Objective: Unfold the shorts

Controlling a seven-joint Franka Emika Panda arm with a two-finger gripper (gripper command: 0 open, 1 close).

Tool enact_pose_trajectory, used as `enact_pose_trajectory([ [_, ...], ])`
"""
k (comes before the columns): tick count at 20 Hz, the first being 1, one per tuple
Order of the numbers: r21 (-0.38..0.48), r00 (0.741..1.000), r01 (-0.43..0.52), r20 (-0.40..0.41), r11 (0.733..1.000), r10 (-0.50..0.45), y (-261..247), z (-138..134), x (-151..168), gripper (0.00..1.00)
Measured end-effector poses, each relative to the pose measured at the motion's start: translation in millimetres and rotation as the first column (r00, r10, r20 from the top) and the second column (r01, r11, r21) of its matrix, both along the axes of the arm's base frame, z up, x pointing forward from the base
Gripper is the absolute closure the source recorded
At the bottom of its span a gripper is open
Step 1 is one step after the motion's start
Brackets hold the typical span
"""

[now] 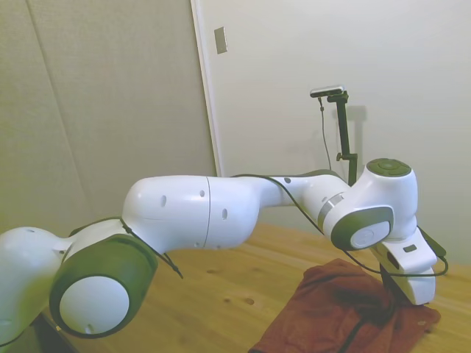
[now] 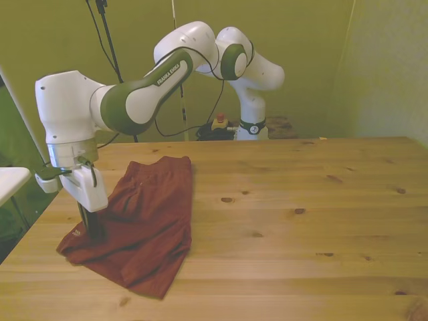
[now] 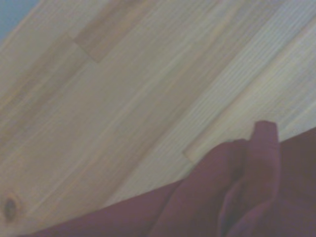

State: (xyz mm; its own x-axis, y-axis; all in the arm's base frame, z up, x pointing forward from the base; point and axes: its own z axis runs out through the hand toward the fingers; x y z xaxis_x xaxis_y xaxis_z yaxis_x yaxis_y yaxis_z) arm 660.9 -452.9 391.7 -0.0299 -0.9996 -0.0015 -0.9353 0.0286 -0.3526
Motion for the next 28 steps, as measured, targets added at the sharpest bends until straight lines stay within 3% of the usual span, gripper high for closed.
enact_pose_trajectory([
  [4,-0.025,0.998,-0.066,0.018,0.997,0.067,36.2,28.7,13.8,1.00],
  [8,-0.091,0.986,-0.161,0.031,0.983,0.164,105.8,63.9,31.8,1.00],
  [13,-0.200,0.939,-0.334,0.012,0.921,0.344,257.4,102.7,47.7,1.00],
  [17,-0.269,0.892,-0.443,-0.042,0.855,0.450,386.2,94.3,37.3,1.00],
  [20,-0.286,0.873,-0.485,-0.096,0.826,0.479,433.1,69.7,27.7,1.00],
  [21,-0.286,0.868,-0.494,-0.114,0.821,0.483,439.7,60.2,26.1,0.00],
  [25,-0.275,0.856,-0.517,-0.150,0.810,0.496,450.3,34.9,21.2,0.00],
  [28,-0.274,0.858,-0.513,-0.149,0.814,0.491,444.8,41.2,12.0,0.00],
])
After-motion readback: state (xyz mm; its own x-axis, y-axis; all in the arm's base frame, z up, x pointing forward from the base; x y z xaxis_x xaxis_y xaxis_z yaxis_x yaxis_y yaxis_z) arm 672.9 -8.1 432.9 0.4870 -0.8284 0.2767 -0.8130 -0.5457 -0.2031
